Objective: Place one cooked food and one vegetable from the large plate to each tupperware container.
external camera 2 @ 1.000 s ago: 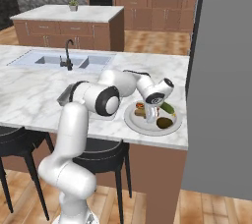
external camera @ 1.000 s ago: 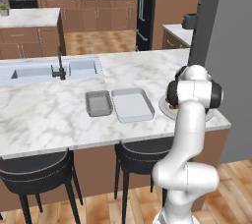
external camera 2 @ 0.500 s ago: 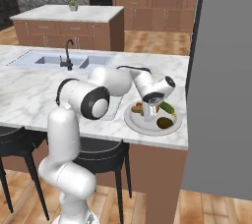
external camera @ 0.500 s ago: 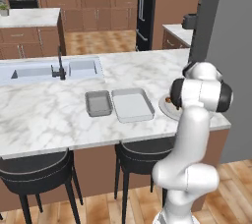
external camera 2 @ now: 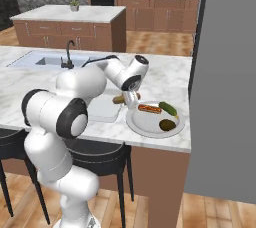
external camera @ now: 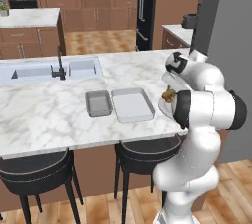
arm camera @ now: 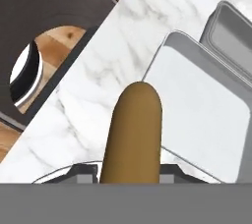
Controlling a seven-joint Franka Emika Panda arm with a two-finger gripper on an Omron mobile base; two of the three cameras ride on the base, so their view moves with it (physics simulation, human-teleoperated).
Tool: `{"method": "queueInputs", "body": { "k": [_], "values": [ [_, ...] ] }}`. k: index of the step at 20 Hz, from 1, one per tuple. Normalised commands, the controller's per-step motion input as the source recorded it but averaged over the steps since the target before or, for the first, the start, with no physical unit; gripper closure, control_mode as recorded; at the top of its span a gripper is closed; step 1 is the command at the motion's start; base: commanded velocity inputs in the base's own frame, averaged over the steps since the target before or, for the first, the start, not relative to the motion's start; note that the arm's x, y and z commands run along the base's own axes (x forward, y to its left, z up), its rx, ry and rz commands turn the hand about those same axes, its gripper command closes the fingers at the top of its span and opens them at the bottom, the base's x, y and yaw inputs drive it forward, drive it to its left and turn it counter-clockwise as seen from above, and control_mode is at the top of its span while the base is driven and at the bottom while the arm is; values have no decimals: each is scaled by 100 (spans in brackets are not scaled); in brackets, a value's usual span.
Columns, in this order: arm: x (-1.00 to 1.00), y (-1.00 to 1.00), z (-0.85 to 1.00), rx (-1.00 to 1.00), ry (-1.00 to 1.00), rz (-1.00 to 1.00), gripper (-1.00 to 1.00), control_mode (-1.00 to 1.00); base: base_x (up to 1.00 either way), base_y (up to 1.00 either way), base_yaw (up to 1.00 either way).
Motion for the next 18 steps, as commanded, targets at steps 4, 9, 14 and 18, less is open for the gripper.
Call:
{"method": "queueInputs", "body": {
  "k": [4,9,14,18],
  "values": [
    [3,100,45,-29,2,4,100,-100,0,0,0],
    [23,92,0,-20,17,-38,100,-100,0,0,0],
    [2,59,0,2,-1,-76,100,-100,0,0,0],
    [0,38,0,12,-11,-78,100,-100,0,0,0]
  ]
}}
